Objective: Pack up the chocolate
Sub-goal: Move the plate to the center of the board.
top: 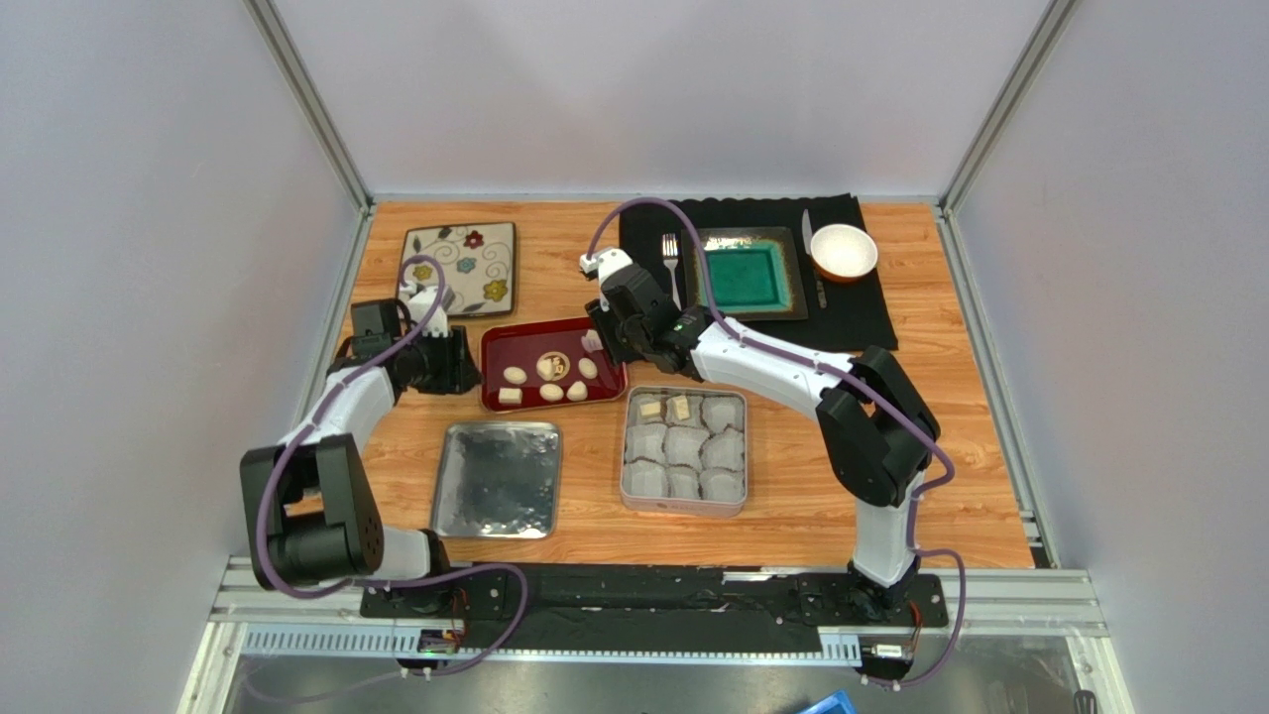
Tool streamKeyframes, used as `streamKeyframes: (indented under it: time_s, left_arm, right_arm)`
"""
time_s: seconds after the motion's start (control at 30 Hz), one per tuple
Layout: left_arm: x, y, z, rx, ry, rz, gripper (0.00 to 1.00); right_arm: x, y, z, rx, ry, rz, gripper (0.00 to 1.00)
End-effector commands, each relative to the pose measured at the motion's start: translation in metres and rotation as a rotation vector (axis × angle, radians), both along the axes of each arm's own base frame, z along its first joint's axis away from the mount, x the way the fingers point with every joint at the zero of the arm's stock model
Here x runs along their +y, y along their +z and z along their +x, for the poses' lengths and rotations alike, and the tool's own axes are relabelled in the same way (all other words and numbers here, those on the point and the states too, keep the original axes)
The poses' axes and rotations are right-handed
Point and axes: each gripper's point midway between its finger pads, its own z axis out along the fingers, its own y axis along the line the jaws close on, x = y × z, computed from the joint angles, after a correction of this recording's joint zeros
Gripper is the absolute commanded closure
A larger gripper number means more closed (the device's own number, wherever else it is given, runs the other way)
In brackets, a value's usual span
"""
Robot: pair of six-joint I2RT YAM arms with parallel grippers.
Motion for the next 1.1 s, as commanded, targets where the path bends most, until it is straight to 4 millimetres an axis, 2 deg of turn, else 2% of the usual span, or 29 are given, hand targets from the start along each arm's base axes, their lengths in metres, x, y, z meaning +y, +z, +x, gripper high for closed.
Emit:
streamKeyframes:
  time_s: [0.0, 0.2, 0.33, 0.5, 0.73, 1.07]
  left_arm:
    - [0.012, 0.007, 0.038, -0.072, 0.070, 0.062, 0.43]
    - [0.009, -0.008, 0.051, -0.047, 0.069, 0.086, 0.43]
    - [0.002, -0.010, 0.061, -0.049, 0.041, 0.072, 0.44]
    - [-0.002, -0.021, 0.065, -0.026, 0.022, 0.086, 0.45]
    - [-0.006, -0.034, 0.065, -0.012, -0.011, 0.123, 0.60]
    - [-0.010, -0.041, 0.053, -0.004, -0.053, 0.135, 0.74]
  right_arm:
    - [0.011, 0.041, 0.007, -0.058, 0.001, 0.094, 0.65]
    - [0.010, 0.043, 0.003, -0.051, 0.006, 0.102, 0.65]
    - [0.010, 0.043, 0.000, -0.045, 0.010, 0.110, 0.65]
    - [0.009, 0.043, -0.001, -0.044, 0.009, 0.111, 0.65]
    - [0.009, 0.045, -0.003, -0.040, 0.014, 0.117, 0.65]
    - [0.006, 0.044, 0.000, -0.050, -0.001, 0.103, 0.64]
